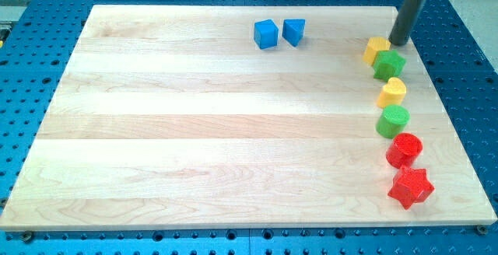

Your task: Slide the yellow hexagon towards the center

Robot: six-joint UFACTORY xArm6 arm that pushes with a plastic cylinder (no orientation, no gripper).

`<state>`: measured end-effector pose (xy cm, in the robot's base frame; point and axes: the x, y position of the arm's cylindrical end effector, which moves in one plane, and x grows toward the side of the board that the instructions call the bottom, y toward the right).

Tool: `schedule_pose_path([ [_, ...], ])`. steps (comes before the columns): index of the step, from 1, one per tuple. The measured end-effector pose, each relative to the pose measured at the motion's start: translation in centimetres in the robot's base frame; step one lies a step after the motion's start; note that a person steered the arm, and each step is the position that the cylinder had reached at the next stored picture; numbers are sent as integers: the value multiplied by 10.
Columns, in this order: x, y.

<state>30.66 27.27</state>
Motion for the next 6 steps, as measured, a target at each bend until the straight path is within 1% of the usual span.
schedule_pose_path([
  [1, 12, -77],
  [2, 16, -189],
  [3, 13, -200],
  [4, 5, -192],
  [5, 8, -112],
  [6, 25, -92],
])
